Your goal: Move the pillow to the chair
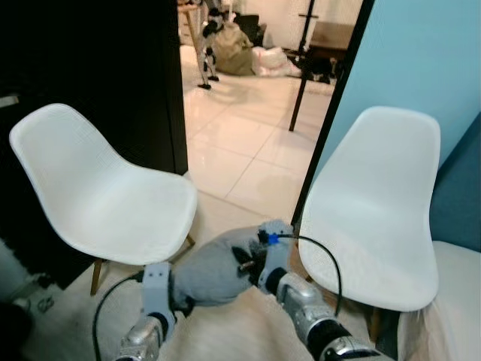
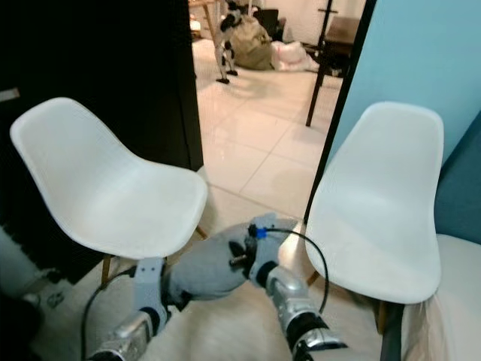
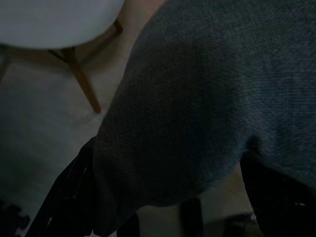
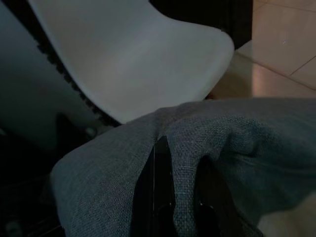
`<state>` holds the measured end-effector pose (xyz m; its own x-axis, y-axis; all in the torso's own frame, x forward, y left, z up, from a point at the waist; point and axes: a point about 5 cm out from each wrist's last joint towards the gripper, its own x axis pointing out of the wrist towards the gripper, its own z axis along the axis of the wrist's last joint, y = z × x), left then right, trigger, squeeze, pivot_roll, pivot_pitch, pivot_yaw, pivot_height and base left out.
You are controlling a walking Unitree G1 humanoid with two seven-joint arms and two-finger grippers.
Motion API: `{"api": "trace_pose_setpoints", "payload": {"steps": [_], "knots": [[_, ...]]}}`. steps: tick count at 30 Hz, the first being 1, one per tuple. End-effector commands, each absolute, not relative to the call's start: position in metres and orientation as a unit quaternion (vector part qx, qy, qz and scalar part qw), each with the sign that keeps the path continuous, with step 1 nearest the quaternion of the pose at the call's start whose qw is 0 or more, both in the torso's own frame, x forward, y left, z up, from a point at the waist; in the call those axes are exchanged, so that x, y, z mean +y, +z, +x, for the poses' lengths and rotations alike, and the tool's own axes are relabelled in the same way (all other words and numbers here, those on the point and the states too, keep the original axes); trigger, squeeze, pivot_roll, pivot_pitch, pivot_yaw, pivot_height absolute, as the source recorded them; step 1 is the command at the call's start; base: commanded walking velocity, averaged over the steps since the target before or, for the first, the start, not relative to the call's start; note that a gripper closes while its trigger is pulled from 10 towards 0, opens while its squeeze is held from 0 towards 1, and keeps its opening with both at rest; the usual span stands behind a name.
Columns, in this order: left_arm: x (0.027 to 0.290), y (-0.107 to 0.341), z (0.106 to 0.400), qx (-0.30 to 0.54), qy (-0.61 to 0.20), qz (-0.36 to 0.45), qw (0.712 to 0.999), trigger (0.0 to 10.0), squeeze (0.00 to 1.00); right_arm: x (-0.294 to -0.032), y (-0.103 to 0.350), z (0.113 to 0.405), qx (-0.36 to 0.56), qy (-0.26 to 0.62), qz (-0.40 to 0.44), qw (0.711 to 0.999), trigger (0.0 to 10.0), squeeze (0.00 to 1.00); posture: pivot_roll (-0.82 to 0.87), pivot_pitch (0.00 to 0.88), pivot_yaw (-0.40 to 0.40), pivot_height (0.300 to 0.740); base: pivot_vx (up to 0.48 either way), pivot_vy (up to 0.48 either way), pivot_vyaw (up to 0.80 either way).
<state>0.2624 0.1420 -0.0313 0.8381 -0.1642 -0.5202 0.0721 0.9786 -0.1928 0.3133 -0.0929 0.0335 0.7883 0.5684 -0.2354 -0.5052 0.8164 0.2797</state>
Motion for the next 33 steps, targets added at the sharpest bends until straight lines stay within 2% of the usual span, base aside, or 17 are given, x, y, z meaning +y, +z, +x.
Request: {"api": "trace_pose_setpoints", "payload": {"steps": [1, 12, 23, 33], "knots": [[0.133, -0.023, 0.271, 0.255, -0.077, -0.085, 0.960, 10.0, 0.00, -0.093, 0.041, 0.318, 0.135, 0.289, 0.100, 0.942, 10.0, 0.00, -0.02, 0.000, -0.041, 0.740, 0.375, 0.000, 0.00], [0.129, -0.022, 0.272, 0.251, -0.081, -0.088, 0.961, 10.0, 0.00, -0.094, 0.044, 0.319, 0.127, 0.290, 0.109, 0.943, 10.0, 0.00, -0.02, 0.000, -0.042, 0.740, 0.386, 0.000, 0.00], [0.129, -0.019, 0.275, 0.244, -0.081, -0.091, 0.962, 10.0, 0.00, -0.097, 0.052, 0.325, 0.102, 0.273, 0.115, 0.950, 10.0, 0.00, -0.02, 0.000, -0.040, 0.740, 0.399, 0.000, 0.78], [0.126, -0.016, 0.278, 0.238, -0.089, -0.091, 0.963, 10.0, 0.00, -0.095, 0.057, 0.328, 0.090, 0.269, 0.118, 0.952, 10.0, 0.00, -0.02, 0.000, -0.038, 0.740, 0.399, 0.000, 0.00]]}}
